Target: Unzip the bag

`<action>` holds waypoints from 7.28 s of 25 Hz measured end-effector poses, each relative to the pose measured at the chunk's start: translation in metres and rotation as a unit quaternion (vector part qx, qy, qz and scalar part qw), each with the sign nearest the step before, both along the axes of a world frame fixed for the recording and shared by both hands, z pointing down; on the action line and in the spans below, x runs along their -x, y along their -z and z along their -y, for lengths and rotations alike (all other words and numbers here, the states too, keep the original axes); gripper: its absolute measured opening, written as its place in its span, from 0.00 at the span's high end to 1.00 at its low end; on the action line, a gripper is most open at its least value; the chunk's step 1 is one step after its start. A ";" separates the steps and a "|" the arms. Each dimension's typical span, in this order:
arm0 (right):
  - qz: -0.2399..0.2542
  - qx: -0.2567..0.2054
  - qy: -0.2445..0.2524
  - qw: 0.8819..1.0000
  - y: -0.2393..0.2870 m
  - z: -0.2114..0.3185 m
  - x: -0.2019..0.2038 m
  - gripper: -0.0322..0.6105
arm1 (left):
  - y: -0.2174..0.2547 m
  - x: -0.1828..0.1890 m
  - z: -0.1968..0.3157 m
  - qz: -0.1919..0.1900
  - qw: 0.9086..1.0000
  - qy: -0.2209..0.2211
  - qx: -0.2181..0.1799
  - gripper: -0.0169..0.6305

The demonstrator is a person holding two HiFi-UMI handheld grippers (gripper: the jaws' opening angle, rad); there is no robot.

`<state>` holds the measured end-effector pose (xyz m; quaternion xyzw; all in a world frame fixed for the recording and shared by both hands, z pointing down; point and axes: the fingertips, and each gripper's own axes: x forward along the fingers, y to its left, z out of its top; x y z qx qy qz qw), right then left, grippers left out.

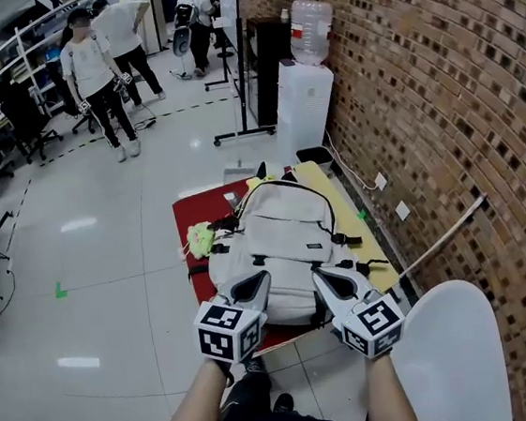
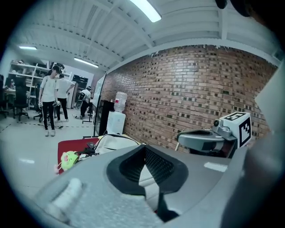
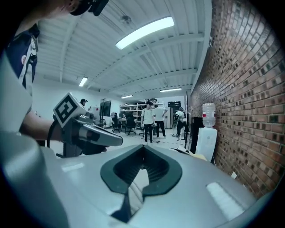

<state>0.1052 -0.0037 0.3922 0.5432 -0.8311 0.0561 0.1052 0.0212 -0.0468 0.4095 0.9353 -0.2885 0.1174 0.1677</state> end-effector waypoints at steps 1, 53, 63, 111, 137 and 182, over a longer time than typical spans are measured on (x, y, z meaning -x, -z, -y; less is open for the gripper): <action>-0.007 0.005 0.000 1.000 -0.002 0.011 -0.002 0.94 | -0.005 0.001 0.010 0.005 1.000 0.005 0.005 0.97; -0.349 0.350 0.265 0.828 -0.257 0.325 0.085 0.91 | -0.155 0.024 0.204 0.121 0.984 0.069 0.113 0.87; -0.169 0.295 0.227 0.913 -0.215 0.340 0.074 0.92 | -0.167 0.027 0.200 0.173 0.977 0.065 0.108 0.87; 0.164 0.190 0.019 0.968 -0.155 0.391 -0.077 0.91 | -0.163 -0.032 0.276 0.261 0.962 -0.025 0.078 0.93; 0.172 0.241 -0.132 0.946 -0.203 0.297 -0.215 0.91 | -0.176 -0.009 0.273 0.242 0.964 0.000 0.112 0.92; -0.201 0.203 0.217 0.934 -0.216 0.264 -0.237 0.79 | -0.200 -0.266 0.265 0.326 0.883 -0.328 -0.076 0.86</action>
